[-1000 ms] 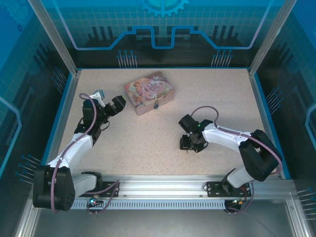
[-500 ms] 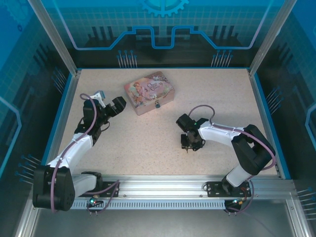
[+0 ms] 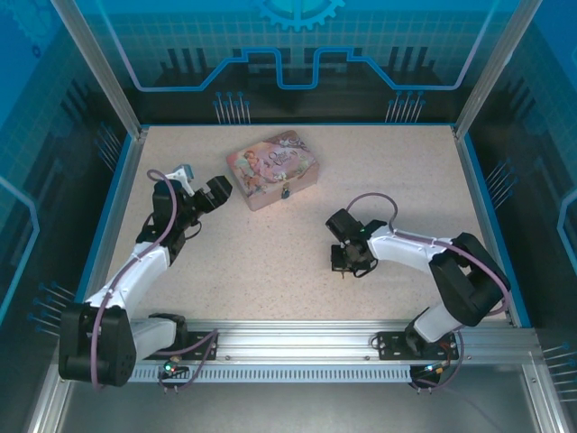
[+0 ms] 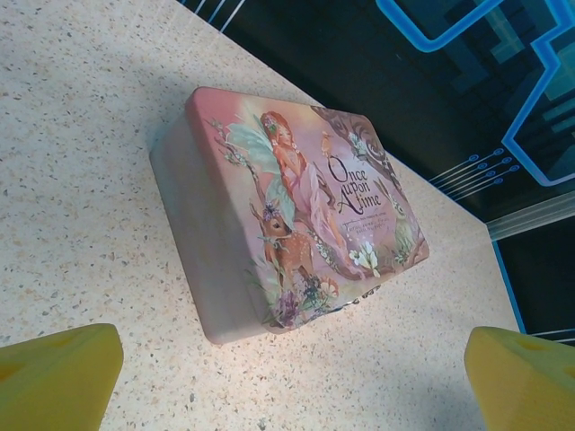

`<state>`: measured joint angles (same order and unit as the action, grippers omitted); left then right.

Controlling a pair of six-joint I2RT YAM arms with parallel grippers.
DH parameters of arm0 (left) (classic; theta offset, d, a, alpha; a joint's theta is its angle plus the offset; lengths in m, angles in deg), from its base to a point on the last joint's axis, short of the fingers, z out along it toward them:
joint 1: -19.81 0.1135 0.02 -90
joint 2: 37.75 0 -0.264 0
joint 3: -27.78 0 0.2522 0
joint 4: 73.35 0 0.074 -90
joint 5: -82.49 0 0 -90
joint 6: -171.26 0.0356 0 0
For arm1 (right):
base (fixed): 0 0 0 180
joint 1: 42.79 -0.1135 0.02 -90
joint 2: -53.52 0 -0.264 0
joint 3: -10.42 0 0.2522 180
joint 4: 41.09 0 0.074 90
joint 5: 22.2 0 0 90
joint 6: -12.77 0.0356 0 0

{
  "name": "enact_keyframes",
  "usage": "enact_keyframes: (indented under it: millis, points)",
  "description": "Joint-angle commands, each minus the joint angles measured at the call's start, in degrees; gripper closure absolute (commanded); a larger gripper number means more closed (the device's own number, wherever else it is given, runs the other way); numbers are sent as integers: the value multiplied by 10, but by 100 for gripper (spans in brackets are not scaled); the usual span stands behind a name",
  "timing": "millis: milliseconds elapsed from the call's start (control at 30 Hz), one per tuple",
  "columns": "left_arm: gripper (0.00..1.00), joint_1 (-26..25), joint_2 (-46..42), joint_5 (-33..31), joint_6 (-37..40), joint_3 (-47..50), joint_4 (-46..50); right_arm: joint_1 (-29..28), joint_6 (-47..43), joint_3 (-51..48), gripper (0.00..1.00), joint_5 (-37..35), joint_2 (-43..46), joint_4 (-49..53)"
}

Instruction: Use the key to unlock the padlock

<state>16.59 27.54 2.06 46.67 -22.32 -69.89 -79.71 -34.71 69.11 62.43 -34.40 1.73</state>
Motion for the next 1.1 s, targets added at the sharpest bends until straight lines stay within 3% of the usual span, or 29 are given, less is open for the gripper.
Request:
enact_keyframes:
  millis: [0,300,600,800,1067]
  points:
    - [1,-10,-13,17,7,-30,18,11,-30,-32,93,25,15,-43]
    - [1,-34,-11,44,22,-50,22,36,-81,-63,96,59,69,-94]
    - [3,-77,0,132,36,-98,35,67,-160,-92,100,123,188,-194]
    - [11,-122,18,204,33,-139,29,89,-171,-96,100,197,264,-282]
    - [29,-200,81,250,-25,-182,-34,89,-130,-79,100,228,307,-397]
